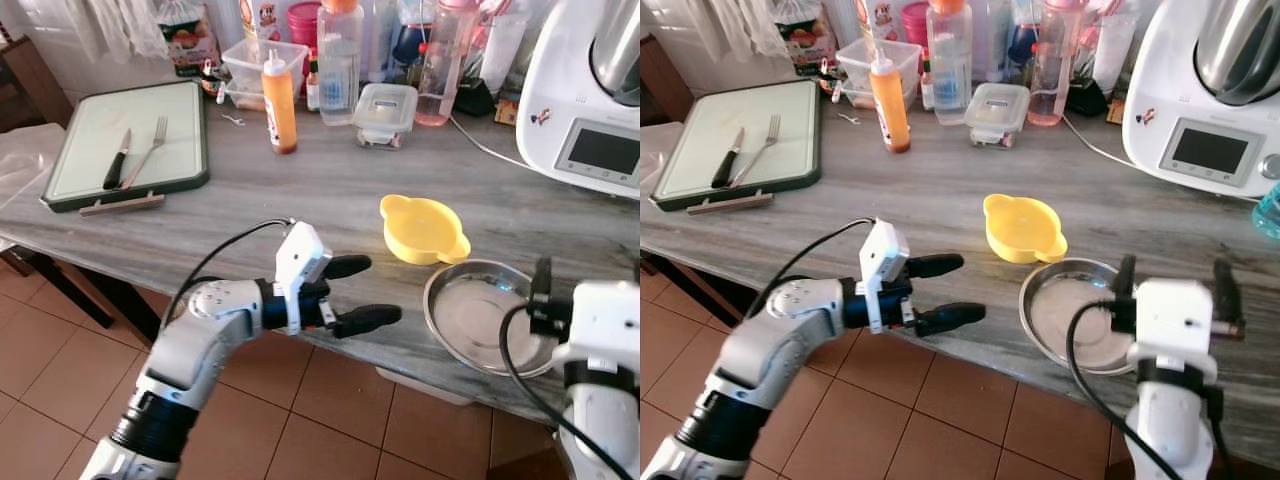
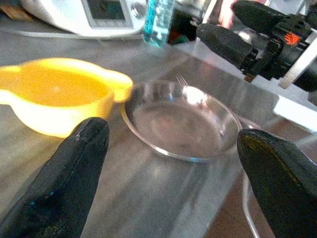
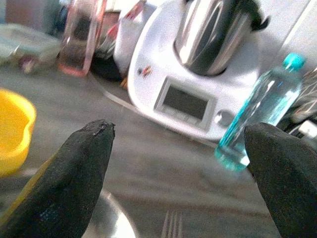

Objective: Setting the table

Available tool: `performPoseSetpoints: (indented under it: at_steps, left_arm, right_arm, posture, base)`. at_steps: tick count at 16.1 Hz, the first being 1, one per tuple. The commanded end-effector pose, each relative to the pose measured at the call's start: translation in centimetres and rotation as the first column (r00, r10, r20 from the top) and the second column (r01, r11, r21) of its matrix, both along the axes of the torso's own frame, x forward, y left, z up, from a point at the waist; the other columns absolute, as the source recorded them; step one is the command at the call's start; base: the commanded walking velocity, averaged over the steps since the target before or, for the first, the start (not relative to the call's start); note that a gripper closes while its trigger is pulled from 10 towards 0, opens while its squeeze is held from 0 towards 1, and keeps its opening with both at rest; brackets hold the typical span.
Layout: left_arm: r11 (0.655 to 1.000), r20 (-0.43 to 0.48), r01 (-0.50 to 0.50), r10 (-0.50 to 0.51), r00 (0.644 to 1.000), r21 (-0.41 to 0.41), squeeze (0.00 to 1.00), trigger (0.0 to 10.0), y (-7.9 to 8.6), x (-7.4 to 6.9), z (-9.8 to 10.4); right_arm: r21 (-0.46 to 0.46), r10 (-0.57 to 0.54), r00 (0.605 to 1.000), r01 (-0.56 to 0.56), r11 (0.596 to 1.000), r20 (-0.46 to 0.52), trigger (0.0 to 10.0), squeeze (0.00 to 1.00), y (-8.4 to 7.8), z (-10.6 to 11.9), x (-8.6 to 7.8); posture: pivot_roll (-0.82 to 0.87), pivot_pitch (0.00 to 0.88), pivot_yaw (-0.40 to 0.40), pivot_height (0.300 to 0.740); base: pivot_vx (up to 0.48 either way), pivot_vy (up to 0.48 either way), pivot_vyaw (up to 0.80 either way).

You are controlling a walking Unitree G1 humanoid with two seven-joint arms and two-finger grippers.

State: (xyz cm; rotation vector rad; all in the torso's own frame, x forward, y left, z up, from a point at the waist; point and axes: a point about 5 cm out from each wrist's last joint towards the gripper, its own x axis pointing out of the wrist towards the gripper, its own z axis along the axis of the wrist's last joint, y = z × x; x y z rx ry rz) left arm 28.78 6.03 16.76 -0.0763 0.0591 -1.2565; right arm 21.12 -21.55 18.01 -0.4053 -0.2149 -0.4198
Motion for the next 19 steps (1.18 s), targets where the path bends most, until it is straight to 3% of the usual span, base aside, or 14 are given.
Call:
performPoseSetpoints:
  at_steps: [1, 3, 4, 7, 8, 10, 11, 12, 13, 14, 18, 19]
  left_arm:
    - [0.997, 0.021, -0.076, 0.077, 0.997, -0.018, 0.0, 10.0, 0.3, 0.6, 0.1]
    - [0.974, 0.074, -0.221, 0.223, 0.972, -0.041, 0.0, 10.0, 0.6, 1.6, 0.2]
    - [0.947, 0.078, -0.314, 0.319, 0.945, -0.073, 0.0, 10.0, 1.0, 2.3, 0.2]
    - [0.806, 0.157, -0.575, 0.591, 0.791, -0.137, 0.0, 10.0, 3.3, 3.7, 0.6]
    - [0.718, 0.199, -0.688, 0.694, 0.692, -0.11, 0.0, 10.0, 4.6, 4.1, 0.2]
    - [0.637, 0.208, -0.768, 0.761, 0.615, -0.06, 0.0, 10.0, 6.4, 4.2, -1.0]
    - [0.593, 0.244, -0.805, 0.786, 0.568, -0.033, 0.0, 10.0, 7.7, 3.9, -1.8]
    - [0.563, 0.278, -0.826, 0.796, 0.537, -0.015, 0.0, 10.0, 8.6, 3.5, -2.3]
    - [0.522, 0.311, -0.853, 0.811, 0.496, -0.001, 0.0, 10.0, 9.7, 3.2, -2.7]
    - [0.468, 0.334, -0.884, 0.831, 0.444, 0.01, 0.0, 10.0, 10.8, 2.8, -3.3]
    - [0.354, 0.374, -0.934, 0.863, 0.341, 0.034, 0.0, 10.0, 13.1, 0.7, -4.4]
    - [0.309, 0.397, -0.951, 0.87, 0.293, 0.026, 0.0, 10.0, 13.6, 0.1, -4.5]
  right_arm:
    - [-0.02, -0.039, 0.999, 0.04, 0.999, 0.029, 10.0, 1.0, -0.5, 0.5, 0.0]
    - [0.017, -0.048, 0.998, 0.047, 0.999, 0.049, 10.0, 1.0, -0.5, 0.6, 0.2]
    - [0.033, -0.038, 0.998, 0.036, 0.999, 0.056, 10.0, 1.0, -0.4, 0.6, 0.3]
    - [0.069, -0.011, 0.999, 0.008, 0.998, 0.05, 10.0, 1.0, 0.6, 0.0, 0.5]
    - [0.115, 0.014, 0.999, -0.019, 0.993, 0.048, 10.0, 1.0, 1.3, 0.0, 0.8]
    - [0.125, 0.088, 0.996, -0.09, 0.988, 0.026, 10.0, 1.0, 2.2, -0.4, 1.0]
    - [0.129, 0.111, 0.994, -0.113, 0.985, 0.02, 10.0, 0.88, 2.5, -0.5, 0.9]
    - [0.122, 0.12, 0.993, -0.121, 0.985, 0.012, 10.0, 0.26, 2.6, -0.6, 0.9]
    - [0.112, 0.119, 0.993, -0.119, 0.987, 0.007, 10.0, 0.0, 2.6, -0.8, 0.7]
    - [0.115, 0.125, 0.992, -0.124, 0.986, -0.001, 10.0, 0.0, 2.5, -1.0, 0.7]
    - [0.111, 0.193, 0.981, -0.19, 0.976, -0.017, 10.0, 0.0, 2.9, -1.2, 1.3]
    - [0.113, 0.221, 0.975, -0.218, 0.969, -0.017, 10.0, 0.0, 3.3, -1.1, 1.7]
  posture:
    - [0.02, 0.041, 0.034, 0.74]
    - [0.02, 0.036, 0.033, 0.74]
    - [0.02, 0.036, 0.033, 0.74]
    - [0.02, 0.034, 0.032, 0.74]
    - [0.02, 0.039, 0.027, 0.74]
    - [0.02, 0.039, 0.027, 0.74]
    - [0.03, 0.051, 0.024, 0.74]
    - [0.04, 0.054, 0.022, 0.74]
    - [0.05, 0.057, 0.02, 0.74]
    - [0.06, 0.058, 0.015, 0.74]
    - [0.12, 0.069, -0.027, 0.74]
    - [0.14, 0.072, -0.035, 0.74]
  base:
    - [0.0, 0.0, 0.0]
    - [0.0, 0.0, 0.0]
    - [0.0, 0.0, 0.0]
    - [0.0, 0.0, 0.0]
    - [0.0, 0.0, 0.0]
    - [0.0, 0.0, 0.0]
    - [0.0, 0.0, 0.0]
    - [0.0, 0.0, 0.0]
    - [0.0, 0.0, 0.0]
    - [0.0, 0.0, 0.0]
    - [0.0, 0.0, 0.0]
    - [0.0, 0.0, 0.0]
